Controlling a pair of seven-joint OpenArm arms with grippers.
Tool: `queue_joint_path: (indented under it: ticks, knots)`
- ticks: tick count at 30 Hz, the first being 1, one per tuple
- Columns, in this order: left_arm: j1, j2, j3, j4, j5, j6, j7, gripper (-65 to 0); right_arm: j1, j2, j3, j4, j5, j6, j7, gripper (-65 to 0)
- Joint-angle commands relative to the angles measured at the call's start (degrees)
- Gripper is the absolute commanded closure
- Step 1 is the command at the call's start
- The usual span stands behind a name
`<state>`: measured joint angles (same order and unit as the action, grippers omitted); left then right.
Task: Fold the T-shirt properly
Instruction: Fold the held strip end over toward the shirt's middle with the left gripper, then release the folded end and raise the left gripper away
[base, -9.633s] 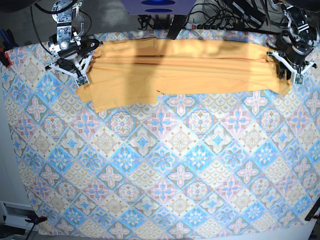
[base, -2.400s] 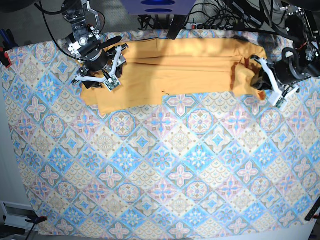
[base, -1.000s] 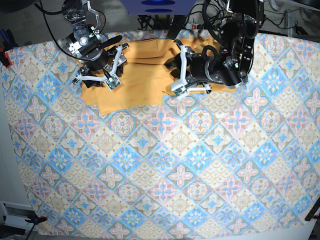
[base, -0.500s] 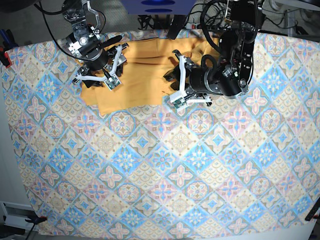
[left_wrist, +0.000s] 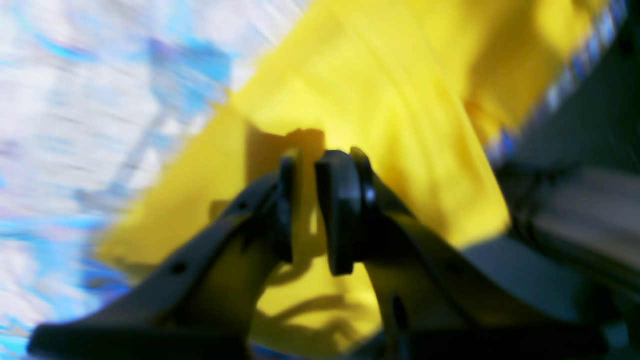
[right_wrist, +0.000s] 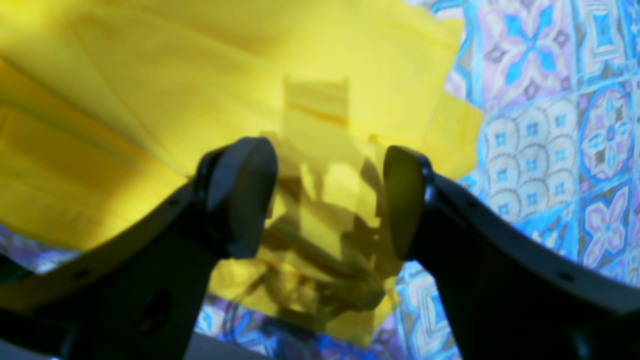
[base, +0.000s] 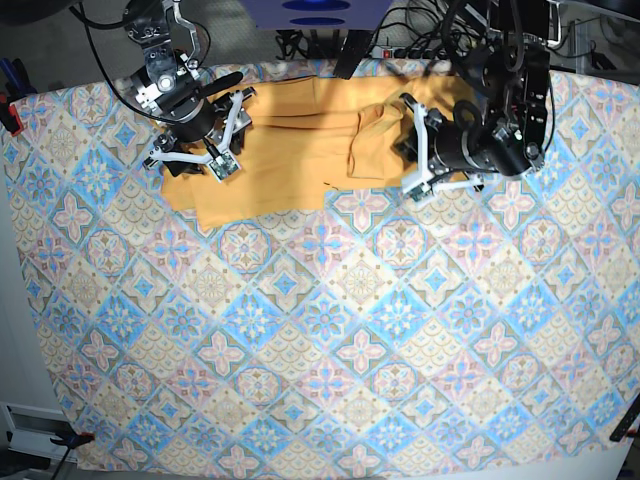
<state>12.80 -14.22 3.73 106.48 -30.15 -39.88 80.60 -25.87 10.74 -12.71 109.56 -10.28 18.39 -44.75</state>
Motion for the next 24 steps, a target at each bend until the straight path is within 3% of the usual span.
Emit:
queue_joint_path:
  ticks: [1,5,9,13,15,21,24]
  knots:
    - [0.2,-0.6,0.9,1.0,-0.8,-0.1,-2.0,-8.8,0.1,0.3,0.2,0.9,0.0,-0.2,0.8,-36.4]
    - [1.7,-0.4,4.5,-1.6,0.5,-0.1,-5.7,-8.8,0.1,0.3,0.2,0.9,0.0,-0.2,0.8,-36.4]
    - [-1.1,0.7,6.2,-16.6,2.7,-0.1,-11.3,-8.8,0.1,0.3,0.2,0.9,0.0,-0.2,0.8,-36.4]
    - [-5.1,1.3,12.8,-28.5,2.2,-0.1,-14.4,-8.8,0.0,0.3,0.2,0.9,0.0,-0.2,0.8,-36.4]
    - [-5.3,1.5,15.6,-29.0,1.9,-0.1,-15.2,-8.8,0.0,0.3,0.2,0.9,0.0,-0.2,0.8,-36.4]
    - [-5.2,1.8,14.4,-21.9,-4.9,-0.1,-14.5,-8.8,0.0,0.3,0.2,0.9,0.0,-0.4,0.8,-36.4]
    - [-5.2,-0.2,12.7,-16.8,-8.5,-0.1,-12.0,-8.8,0.0,0.3,0.2,0.9,0.0,-0.5,0.8,-36.4]
